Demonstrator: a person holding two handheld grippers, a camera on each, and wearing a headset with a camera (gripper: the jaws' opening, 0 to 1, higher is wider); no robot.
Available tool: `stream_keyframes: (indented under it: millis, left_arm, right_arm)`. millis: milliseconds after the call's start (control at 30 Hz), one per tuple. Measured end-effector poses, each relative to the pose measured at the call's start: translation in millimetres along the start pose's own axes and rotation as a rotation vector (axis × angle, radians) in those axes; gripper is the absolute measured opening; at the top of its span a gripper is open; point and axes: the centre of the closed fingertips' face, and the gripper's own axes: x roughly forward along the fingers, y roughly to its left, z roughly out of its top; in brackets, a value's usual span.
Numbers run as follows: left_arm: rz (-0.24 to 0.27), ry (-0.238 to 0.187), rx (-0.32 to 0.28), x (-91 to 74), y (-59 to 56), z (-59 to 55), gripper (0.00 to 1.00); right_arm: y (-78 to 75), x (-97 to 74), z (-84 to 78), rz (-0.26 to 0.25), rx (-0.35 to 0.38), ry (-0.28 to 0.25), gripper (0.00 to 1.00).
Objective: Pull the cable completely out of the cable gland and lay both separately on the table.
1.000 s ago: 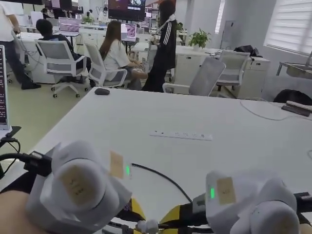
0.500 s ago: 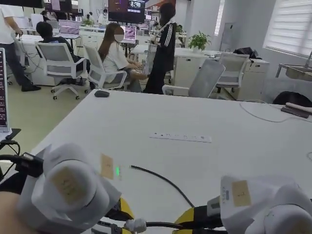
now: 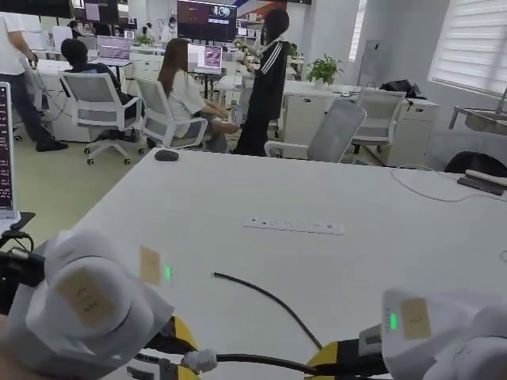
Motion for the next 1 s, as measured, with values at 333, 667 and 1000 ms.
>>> stream_keyframes:
  millis: [333,667,1000]
  left_arm:
    - [0.004,-0.033,-0.014,-4.5,2.0,6.7,0.16]
    - [-0.016,-0.050,0.023,5.5,-7.9,21.7,0.16]
    - [-0.044,-0.065,0.056,11.7,-17.7,31.5,0.16]
  right_arm:
    - [1.5,3.0,-15.0,0.011,-0.006,0.066,0.03]
    - [-2.3,16.1,22.0,-0.006,-0.024,-0.014,0.22]
    - [13.4,25.6,41.5,0.049,-0.075,-0.079,0.04]
